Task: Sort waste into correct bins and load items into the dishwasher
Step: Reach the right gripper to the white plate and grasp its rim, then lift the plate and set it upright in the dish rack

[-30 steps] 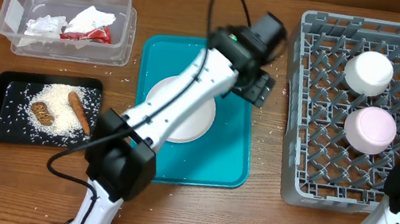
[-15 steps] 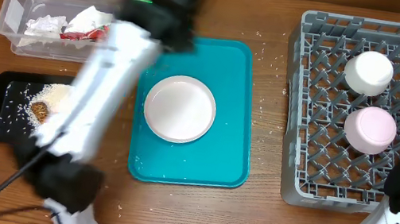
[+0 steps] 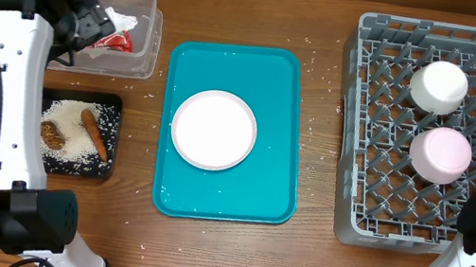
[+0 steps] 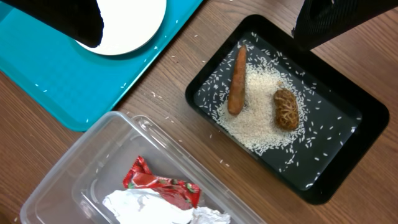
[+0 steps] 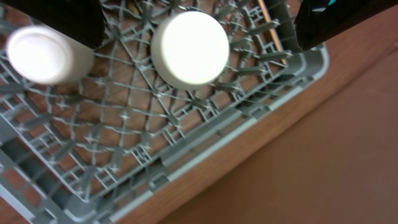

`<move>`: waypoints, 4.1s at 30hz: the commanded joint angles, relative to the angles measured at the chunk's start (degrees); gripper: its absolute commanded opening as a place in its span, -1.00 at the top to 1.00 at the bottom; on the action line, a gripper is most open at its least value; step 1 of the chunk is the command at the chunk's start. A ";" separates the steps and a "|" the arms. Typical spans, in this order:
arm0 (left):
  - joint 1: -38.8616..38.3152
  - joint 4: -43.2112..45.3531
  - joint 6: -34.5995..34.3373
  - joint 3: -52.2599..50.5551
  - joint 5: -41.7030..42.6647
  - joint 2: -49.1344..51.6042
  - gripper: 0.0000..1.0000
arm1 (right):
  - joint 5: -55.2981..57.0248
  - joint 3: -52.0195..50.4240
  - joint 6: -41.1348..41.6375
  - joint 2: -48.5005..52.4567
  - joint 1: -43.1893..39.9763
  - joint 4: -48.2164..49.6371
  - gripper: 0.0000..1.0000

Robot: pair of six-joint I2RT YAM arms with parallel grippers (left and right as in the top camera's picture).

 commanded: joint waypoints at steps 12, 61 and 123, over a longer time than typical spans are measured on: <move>0.68 -0.37 -1.01 -0.31 2.08 0.39 -1.00 | -42.95 0.94 -15.69 -1.09 9.35 -9.22 -1.00; 0.68 -0.37 -1.01 -0.31 2.08 0.39 -1.00 | 1.20 -41.42 5.99 6.62 54.38 15.63 0.42; 0.68 -0.35 -1.01 -0.31 2.08 0.39 -1.00 | 55.87 -25.55 6.73 -3.78 26.43 5.95 0.92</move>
